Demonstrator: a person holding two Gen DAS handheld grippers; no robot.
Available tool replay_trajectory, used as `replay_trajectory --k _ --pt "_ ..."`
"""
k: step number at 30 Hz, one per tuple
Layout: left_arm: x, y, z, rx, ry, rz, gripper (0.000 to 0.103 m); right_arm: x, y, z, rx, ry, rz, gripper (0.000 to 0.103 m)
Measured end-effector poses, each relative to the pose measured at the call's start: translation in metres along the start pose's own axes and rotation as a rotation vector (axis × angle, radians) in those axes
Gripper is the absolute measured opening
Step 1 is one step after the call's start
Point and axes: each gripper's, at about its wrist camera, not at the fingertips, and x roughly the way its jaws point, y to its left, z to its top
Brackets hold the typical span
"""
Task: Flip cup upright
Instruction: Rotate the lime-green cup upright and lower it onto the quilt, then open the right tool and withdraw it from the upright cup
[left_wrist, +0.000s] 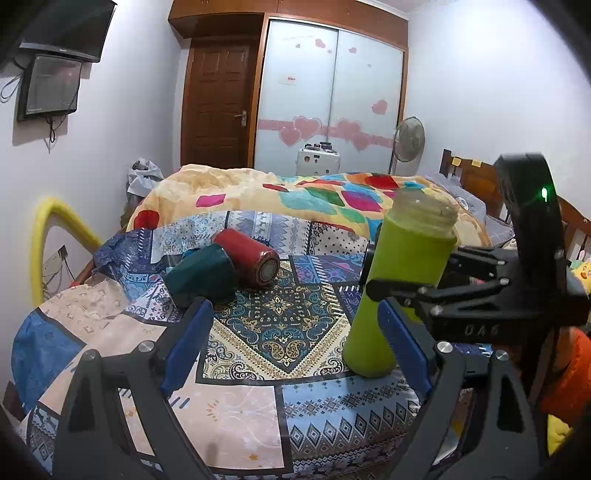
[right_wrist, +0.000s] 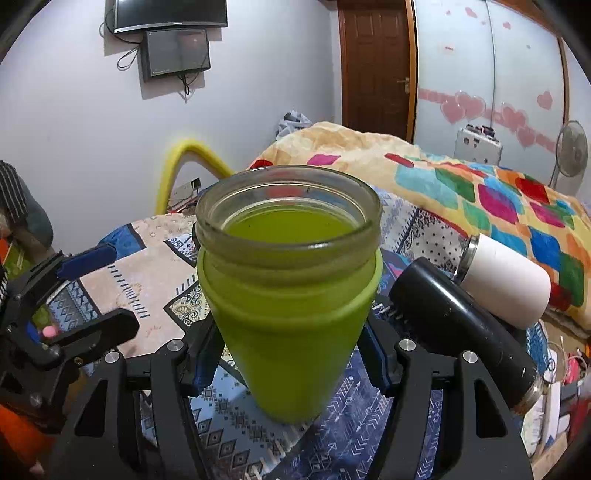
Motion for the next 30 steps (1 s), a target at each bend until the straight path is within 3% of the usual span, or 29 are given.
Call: replay_trajectory --k 10,23,30 --pt "-0.039 -0.006 0.015 -0.002 -0.079 0.012 0.091 -0.04 0.007 -0.009 0.036 -0.102 -0.031 0.071" --pt "-0.132 -0.053 0.036 0.022 -0.274 -0.002 0.092 -0.187 0.026 -0.022 0.089 -0.436 -0.114 0.08" --pt "-0.168 -0.079 0.034 0.055 -0.343 0.015 0.092 -0.219 0.033 -0.031 0.127 -0.524 -0.123 0.083"
